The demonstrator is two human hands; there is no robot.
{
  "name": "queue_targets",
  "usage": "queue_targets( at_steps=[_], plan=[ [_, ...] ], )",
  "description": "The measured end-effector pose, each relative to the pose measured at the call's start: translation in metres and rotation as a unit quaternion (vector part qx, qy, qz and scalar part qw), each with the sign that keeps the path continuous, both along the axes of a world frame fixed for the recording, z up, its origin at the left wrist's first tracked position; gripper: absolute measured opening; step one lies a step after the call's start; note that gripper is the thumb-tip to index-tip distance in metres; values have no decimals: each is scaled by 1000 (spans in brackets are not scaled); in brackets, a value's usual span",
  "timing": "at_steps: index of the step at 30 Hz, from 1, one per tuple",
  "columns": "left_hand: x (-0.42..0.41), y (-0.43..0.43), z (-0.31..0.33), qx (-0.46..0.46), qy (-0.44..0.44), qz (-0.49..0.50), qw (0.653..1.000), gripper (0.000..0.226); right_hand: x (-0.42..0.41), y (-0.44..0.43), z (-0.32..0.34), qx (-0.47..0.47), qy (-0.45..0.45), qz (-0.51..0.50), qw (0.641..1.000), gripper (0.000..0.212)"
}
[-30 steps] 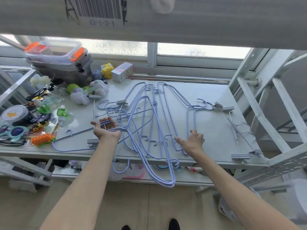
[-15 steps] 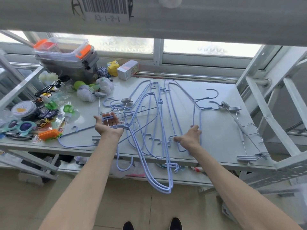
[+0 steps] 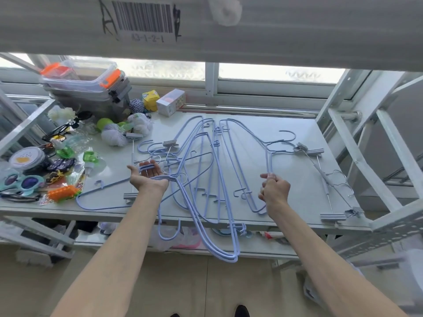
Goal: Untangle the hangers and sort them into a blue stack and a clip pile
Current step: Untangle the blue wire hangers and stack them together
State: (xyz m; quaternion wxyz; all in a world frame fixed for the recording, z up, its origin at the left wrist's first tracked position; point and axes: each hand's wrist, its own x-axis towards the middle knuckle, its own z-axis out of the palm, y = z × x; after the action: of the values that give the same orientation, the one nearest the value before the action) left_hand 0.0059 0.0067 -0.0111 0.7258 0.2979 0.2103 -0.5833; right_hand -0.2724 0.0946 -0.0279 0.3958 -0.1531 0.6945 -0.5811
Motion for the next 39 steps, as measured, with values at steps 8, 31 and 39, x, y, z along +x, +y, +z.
queue_targets(
  at_steps=[8, 31, 39],
  plan=[
    [-6, -5, -3, -14, -9, -4, 1000, 38, -5, 13, 23, -88, -19, 26, 996, 28],
    [-26, -5, -11, 7, -4, 1, 1000, 44, 81, 56, 56, -143, 351, 174, 909, 20],
    [-26, -6, -11, 18, 2, 16, 1000, 43, 62, 53, 73, -138, 370, 119, 911, 20]
  ],
)
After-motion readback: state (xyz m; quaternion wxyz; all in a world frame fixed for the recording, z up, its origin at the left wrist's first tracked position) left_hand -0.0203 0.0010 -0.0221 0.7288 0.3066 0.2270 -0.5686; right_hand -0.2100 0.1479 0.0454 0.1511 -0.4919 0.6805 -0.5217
